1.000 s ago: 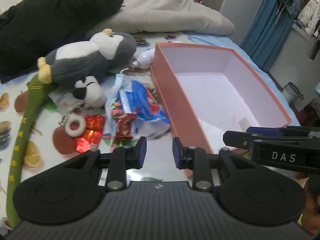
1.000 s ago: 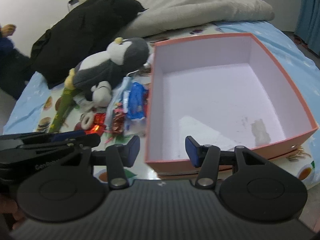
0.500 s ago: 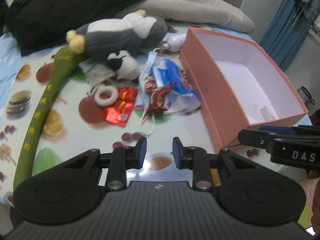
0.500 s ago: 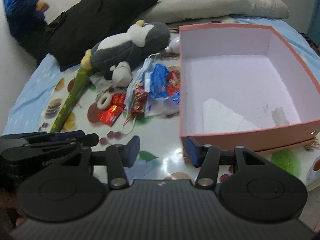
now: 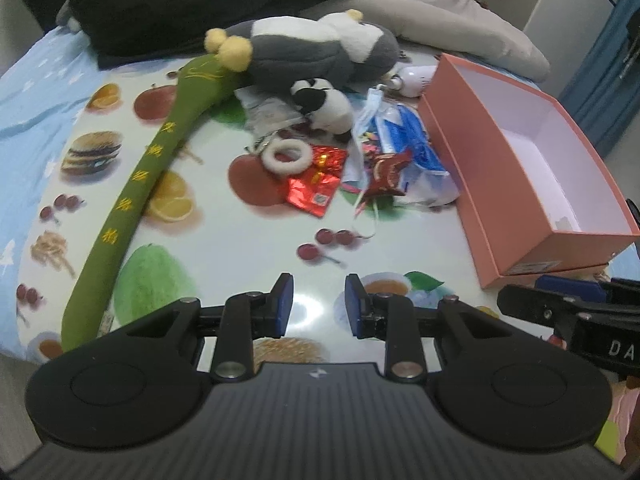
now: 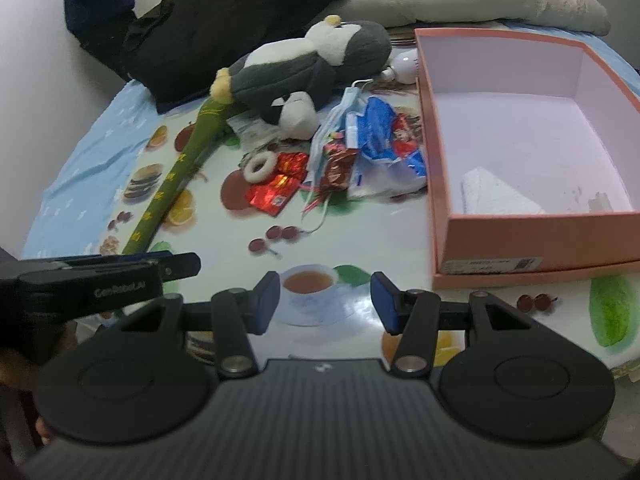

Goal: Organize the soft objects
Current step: 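Withdraw the left tool from the box back over the candy pile, then grasp the red snack wrapper with the right gripper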

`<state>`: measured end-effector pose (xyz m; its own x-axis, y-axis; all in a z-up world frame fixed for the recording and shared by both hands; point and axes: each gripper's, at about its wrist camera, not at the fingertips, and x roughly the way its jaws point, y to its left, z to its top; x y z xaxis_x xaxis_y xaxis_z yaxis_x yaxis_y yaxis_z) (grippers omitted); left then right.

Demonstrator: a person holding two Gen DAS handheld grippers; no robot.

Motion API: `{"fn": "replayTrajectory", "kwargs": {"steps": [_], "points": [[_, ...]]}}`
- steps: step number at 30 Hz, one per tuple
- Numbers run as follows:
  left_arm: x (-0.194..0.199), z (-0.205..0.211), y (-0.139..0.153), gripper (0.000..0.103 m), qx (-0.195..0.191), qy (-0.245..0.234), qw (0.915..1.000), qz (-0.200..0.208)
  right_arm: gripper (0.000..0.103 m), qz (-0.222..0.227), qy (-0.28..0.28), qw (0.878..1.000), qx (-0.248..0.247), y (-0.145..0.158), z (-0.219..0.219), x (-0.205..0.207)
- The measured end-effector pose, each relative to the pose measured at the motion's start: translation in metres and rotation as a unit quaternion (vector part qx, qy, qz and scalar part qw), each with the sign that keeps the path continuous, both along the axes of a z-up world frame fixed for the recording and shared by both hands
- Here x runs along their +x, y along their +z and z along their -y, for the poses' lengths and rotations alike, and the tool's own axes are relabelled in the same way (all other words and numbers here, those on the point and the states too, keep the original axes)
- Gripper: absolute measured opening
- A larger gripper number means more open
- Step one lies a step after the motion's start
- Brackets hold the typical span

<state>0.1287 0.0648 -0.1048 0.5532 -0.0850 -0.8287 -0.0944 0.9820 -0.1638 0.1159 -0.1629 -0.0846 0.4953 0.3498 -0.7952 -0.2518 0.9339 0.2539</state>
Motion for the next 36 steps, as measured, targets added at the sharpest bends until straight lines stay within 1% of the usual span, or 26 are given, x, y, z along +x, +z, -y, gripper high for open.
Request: {"fn": "replayTrajectory", "kwargs": {"steps": [6, 9, 10, 11, 12, 13, 14, 16, 23, 29, 32, 35, 36], "points": [[-0.003, -0.012, -0.003, 0.034, -0.006, 0.008, 0.9999, -0.001, 0.055, -0.007, 0.0, 1.0, 0.007, -0.005, -0.01, -0.005], [-0.002, -0.015, -0.006, 0.046, -0.013, 0.008, 0.9999, -0.002, 0.056, -0.012, -0.004, 1.0, 0.008, -0.009, -0.014, -0.003], [-0.001, -0.016, -0.007, 0.047, -0.014, 0.007, 0.9999, -0.001, 0.058, -0.013, -0.005, 1.0, 0.01, -0.009, -0.014, -0.002], [0.0, -0.016, -0.008, 0.047, -0.015, 0.005, 0.9999, 0.0, 0.062, -0.012, -0.006, 1.0, 0.013, -0.009, -0.015, -0.002], [0.002, -0.017, -0.009, 0.047, -0.016, 0.005, 0.9999, -0.001, 0.075, -0.01, -0.008, 1.0, 0.016, -0.009, -0.015, -0.001], [0.005, -0.018, -0.01, 0.047, -0.017, 0.005, 0.9998, -0.002, 0.083, -0.006, -0.011, 1.0, 0.017, -0.009, -0.016, 0.0], [0.007, -0.019, -0.012, 0.047, -0.02, 0.004, 0.9998, -0.003, 0.086, -0.001, -0.012, 1.0, 0.016, -0.008, -0.016, 0.0], [0.012, -0.021, -0.015, 0.047, -0.025, 0.002, 0.9997, -0.004, 0.086, 0.001, -0.009, 1.0, 0.007, -0.008, -0.019, 0.004], [0.037, -0.031, -0.026, 0.047, -0.033, 0.002, 0.9993, -0.015, 0.086, -0.001, -0.001, 1.0, 0.002, -0.013, -0.032, 0.019], [0.061, -0.038, -0.034, 0.047, -0.043, 0.004, 0.9988, -0.022, 0.085, -0.002, 0.002, 1.0, 0.016, -0.021, -0.038, 0.039], [0.075, -0.039, -0.037, 0.047, -0.049, 0.004, 0.9985, -0.022, 0.076, -0.003, 0.003, 1.0, 0.016, -0.025, -0.04, 0.05], [0.088, -0.039, -0.04, 0.047, -0.053, 0.005, 0.9984, -0.02, 0.072, 0.003, 0.006, 1.0, 0.028, -0.027, -0.042, 0.063], [0.093, -0.039, -0.041, 0.047, -0.056, 0.005, 0.9982, -0.021, 0.069, 0.009, 0.005, 1.0, 0.029, -0.027, -0.043, 0.068]]}}
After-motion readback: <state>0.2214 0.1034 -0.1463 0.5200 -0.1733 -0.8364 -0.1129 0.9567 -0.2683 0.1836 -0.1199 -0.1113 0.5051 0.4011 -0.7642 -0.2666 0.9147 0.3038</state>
